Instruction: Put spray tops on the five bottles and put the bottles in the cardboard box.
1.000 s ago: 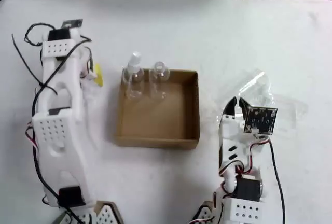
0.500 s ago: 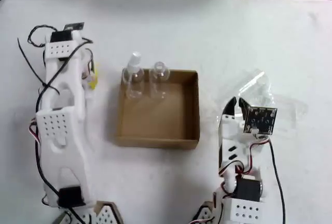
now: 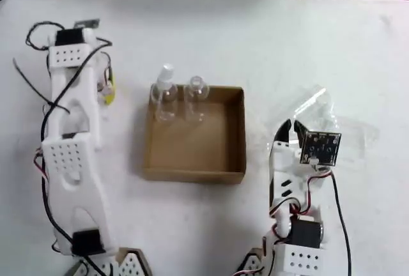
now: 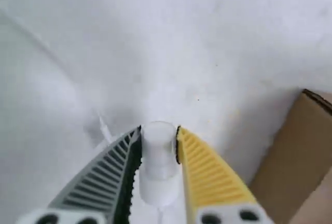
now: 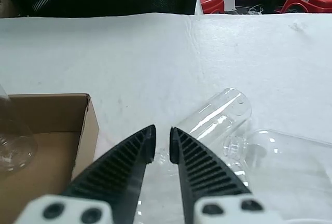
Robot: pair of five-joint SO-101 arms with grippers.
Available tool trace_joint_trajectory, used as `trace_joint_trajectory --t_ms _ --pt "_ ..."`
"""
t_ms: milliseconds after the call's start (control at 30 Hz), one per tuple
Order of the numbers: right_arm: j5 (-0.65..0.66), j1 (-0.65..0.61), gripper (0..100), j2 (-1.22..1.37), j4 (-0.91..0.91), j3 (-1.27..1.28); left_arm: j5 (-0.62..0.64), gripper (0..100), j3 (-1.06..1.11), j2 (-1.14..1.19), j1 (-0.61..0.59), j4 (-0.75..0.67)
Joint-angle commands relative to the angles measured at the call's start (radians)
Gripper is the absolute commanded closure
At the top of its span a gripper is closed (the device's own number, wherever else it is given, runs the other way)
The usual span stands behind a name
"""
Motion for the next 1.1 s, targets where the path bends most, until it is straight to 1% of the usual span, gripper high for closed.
trace_joint_trajectory --t_ms 0,167,300,467,767,967,1067 --pt "0.014 0.002 95.9 -0.008 -0.025 0.009 0.008 98 0.084 -0.231 0.018 0.012" --pt "0.014 0.002 95.9 -0.008 -0.025 0.009 0.008 98 0.242 -0.481 0.082 0.011" --pt "0.014 0.002 95.9 -0.008 -0.025 0.009 0.002 98 0.292 -0.676 0.127 -0.008" --pt "0.014 0.004 95.9 -0.008 -0.022 0.009 0.0 98 0.285 -0.858 0.142 -0.009" --pt "0.014 0.004 95.9 -0.008 -0.021 0.009 0.0 98 0.285 -1.11 0.143 -0.015" --pt "0.014 0.004 95.9 -0.008 -0.019 0.009 -0.003 98 0.295 -1.343 0.182 0.0" --pt "0.014 0.002 95.9 -0.008 -0.021 0.009 -0.078 98 0.295 -1.445 0.22 -0.002"
